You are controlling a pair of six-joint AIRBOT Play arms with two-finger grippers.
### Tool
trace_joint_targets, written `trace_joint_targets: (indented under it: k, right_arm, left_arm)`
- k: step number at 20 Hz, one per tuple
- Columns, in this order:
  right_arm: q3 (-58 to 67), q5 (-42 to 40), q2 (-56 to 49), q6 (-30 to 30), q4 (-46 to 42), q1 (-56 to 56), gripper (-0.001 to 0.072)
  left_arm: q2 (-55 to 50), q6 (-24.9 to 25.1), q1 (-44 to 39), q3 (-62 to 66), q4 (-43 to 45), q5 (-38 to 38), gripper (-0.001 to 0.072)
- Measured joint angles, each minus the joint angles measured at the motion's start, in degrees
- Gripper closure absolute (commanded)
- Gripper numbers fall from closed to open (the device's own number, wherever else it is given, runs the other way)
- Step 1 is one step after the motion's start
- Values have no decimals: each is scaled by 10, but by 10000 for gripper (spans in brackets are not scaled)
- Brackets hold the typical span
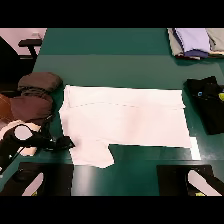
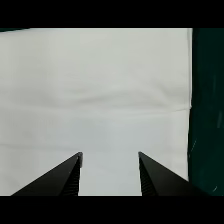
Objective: Fold the shirts.
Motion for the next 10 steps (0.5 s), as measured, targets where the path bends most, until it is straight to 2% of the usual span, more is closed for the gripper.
trace_joint_targets:
  k: [2, 7, 9, 10]
  right_arm:
    - [0, 0, 0, 0, 0, 0, 302]
    - [-13, 31, 0, -9, -23, -33, 296]
    - [-49, 48, 0, -10, -50, -68, 135]
    - [-73, 56, -1, -11, -62, -90, 137]
  left_arm:
    - [0, -1, -18, -7, -3, 18, 669]
    - [1, -1, -33, -6, -40, 24, 684]
    - [2, 4, -35, 4, -46, 14, 684]
    - [3, 8, -36, 11, -49, 9, 684]
